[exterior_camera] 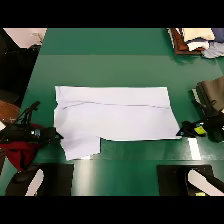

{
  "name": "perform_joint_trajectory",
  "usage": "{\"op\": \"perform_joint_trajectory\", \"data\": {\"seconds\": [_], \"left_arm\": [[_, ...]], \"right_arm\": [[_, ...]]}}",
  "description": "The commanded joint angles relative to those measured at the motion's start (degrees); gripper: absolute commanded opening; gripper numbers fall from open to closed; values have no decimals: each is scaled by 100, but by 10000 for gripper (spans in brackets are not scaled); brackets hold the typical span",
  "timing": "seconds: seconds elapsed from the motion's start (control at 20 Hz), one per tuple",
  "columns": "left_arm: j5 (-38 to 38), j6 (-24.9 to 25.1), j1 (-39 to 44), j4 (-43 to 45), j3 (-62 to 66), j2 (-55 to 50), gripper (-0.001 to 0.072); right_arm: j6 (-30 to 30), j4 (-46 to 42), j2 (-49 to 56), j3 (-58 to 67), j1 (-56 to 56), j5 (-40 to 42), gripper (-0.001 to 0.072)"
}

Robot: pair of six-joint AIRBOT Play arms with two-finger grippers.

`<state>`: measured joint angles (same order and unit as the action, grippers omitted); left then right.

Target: Fold the shirts.

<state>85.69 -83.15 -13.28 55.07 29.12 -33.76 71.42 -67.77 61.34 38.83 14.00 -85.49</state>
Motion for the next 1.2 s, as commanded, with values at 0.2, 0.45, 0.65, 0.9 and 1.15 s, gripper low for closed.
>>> {"op": "perform_joint_trajectory", "data": {"seconds": [0.2, 0.45, 0.65, 0.9, 1.15], "left_arm": [[44, -317, -4, -85, 179, 225, 21], [-1117, 264, -4, -114, 979, -1200, 21], [-1700, 402, -4, -140, 1808, -2645, 23], [-2184, 540, -4, -160, 2667, -3899, 24], [-3080, 560, -4, -433, 2918, -4183, 56]], "right_arm": [[365, -219, -837, 304, 192, -282, 17], [656, -227, 507, 1552, -693, 48, 17], [876, -223, 1655, 2649, -1008, 109, 17], [977, 195, 2761, 3744, -1145, 37, 18], [962, 1486, 3644, 4675, -1145, 498, 83]]}}
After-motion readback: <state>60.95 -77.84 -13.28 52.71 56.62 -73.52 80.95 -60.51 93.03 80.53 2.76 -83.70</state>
